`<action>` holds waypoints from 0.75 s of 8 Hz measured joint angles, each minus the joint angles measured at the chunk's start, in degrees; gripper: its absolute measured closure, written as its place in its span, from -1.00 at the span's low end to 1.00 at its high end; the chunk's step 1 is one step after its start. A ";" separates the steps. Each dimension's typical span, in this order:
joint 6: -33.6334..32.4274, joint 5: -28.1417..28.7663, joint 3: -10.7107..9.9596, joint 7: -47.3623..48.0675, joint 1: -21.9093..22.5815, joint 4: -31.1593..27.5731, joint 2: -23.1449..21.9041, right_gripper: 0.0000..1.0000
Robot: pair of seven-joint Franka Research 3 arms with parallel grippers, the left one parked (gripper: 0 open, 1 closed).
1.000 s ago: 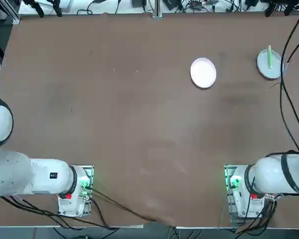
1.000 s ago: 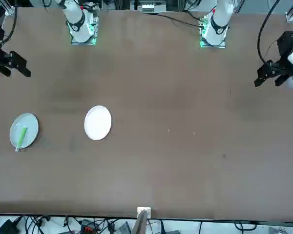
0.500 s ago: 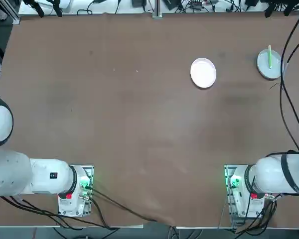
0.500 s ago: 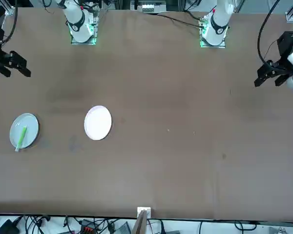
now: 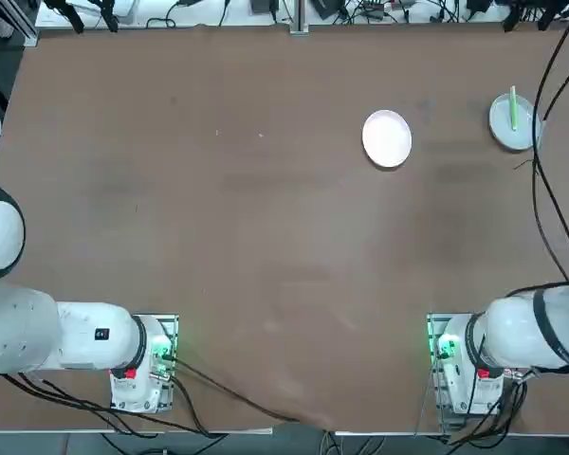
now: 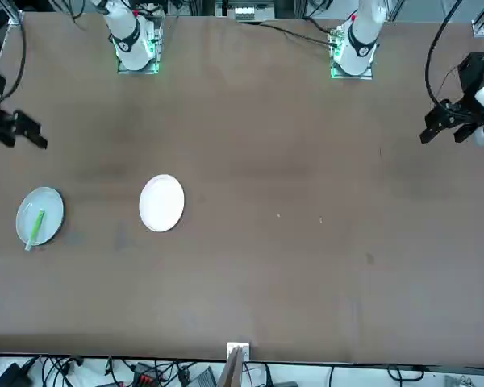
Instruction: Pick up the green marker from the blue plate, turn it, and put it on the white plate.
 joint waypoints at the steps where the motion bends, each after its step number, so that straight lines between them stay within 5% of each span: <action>1: 3.24 0.01 -0.18 -1.80 -2.48 -0.11 2.83 -1.00; 6: 25.26 0.02 -0.54 -12.81 -14.28 -2.57 17.36 -1.00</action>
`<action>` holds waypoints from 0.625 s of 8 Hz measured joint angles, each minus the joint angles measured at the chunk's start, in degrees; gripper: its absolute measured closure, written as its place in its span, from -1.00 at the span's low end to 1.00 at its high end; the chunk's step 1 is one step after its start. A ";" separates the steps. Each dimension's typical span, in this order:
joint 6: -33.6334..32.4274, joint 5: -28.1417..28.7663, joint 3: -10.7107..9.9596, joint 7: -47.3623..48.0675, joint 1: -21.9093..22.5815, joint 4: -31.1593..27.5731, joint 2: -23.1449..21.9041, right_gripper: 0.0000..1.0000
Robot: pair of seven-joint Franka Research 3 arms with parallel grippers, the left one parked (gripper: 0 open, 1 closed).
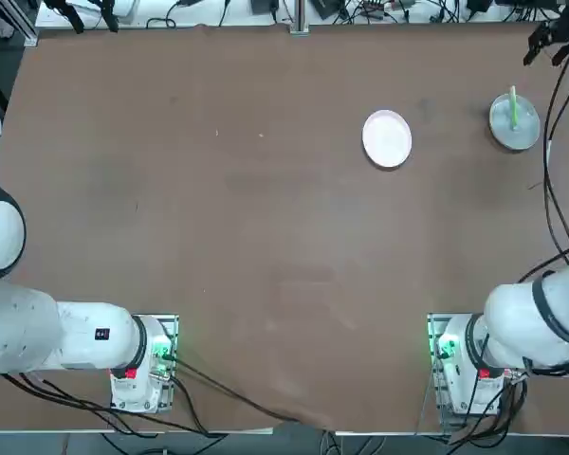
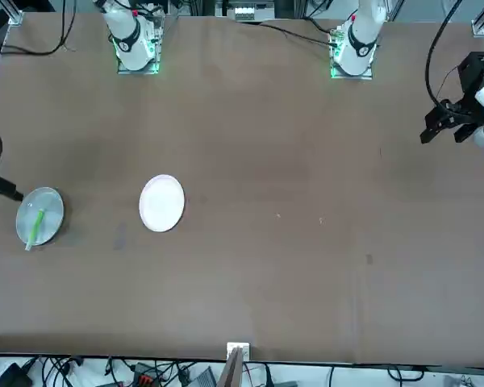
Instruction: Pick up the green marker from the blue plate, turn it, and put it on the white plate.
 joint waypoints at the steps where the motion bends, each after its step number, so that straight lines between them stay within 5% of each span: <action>1: 3.98 0.00 0.02 -2.28 -1.05 -0.53 2.72 -1.00; 5: 12.14 0.75 0.08 -7.42 -3.64 -0.58 9.31 -0.94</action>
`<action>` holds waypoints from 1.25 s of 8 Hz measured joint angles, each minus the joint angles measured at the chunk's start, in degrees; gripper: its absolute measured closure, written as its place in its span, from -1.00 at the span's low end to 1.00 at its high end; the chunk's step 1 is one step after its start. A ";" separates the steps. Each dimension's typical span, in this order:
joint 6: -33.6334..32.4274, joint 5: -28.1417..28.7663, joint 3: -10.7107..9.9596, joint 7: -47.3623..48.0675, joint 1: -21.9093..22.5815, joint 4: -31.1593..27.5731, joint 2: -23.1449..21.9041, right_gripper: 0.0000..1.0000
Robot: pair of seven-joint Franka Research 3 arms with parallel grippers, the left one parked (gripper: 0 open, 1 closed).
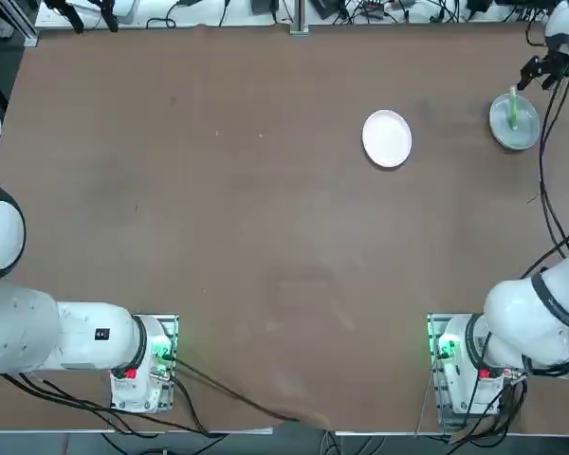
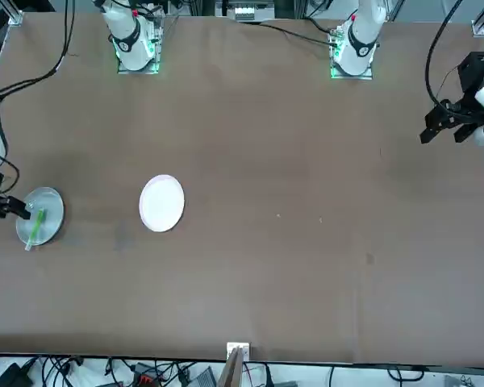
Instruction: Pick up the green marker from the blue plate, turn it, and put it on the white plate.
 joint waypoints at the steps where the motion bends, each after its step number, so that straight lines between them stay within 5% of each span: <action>1: 1.95 0.05 0.01 -1.81 -0.64 0.00 1.37 -0.77; 10: 10.94 1.77 1.52 -4.35 -1.79 0.12 8.84 -0.35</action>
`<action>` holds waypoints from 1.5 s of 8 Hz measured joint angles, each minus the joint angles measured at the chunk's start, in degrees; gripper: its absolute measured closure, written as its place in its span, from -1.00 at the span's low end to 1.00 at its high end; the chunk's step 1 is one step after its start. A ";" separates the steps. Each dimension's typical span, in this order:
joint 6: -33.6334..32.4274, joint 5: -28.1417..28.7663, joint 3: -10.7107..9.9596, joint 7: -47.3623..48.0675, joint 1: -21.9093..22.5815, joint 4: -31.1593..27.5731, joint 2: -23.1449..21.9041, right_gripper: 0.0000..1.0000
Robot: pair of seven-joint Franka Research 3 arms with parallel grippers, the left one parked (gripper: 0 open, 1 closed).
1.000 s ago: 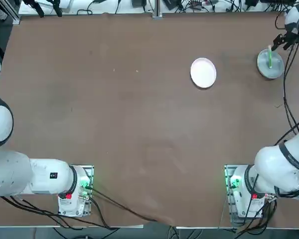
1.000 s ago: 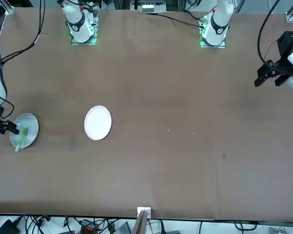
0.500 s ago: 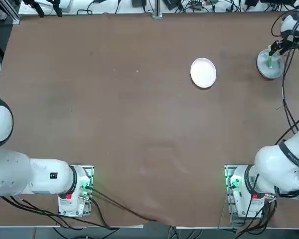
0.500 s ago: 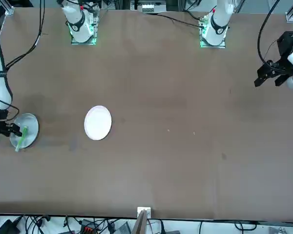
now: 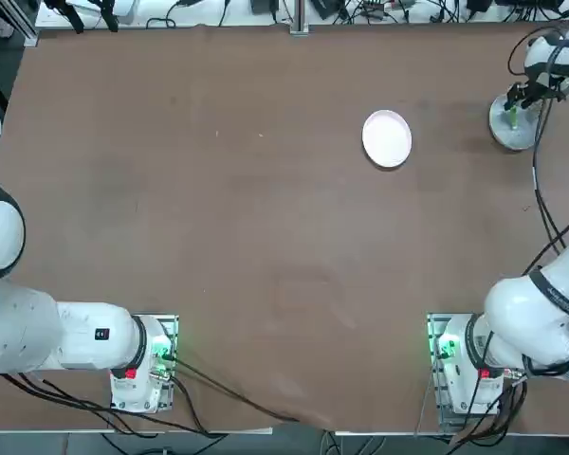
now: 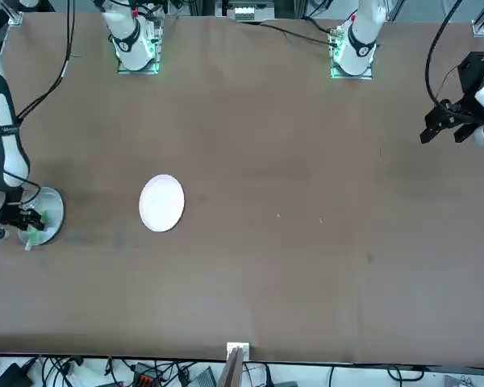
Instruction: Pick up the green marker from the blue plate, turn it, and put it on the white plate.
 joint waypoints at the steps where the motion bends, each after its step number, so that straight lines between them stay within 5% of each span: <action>1: 0.84 0.00 0.06 -0.02 0.00 0.00 0.59 -0.20; 2: 1.38 0.00 0.06 -0.03 -0.01 0.00 0.90 -0.14; 6: 1.42 0.00 0.07 -0.08 -0.02 0.44 0.82 0.68; 9: -3.68 0.12 0.19 -0.07 0.02 1.67 -2.00 0.68; 12: -14.85 0.60 0.82 3.50 1.24 2.25 -10.28 0.68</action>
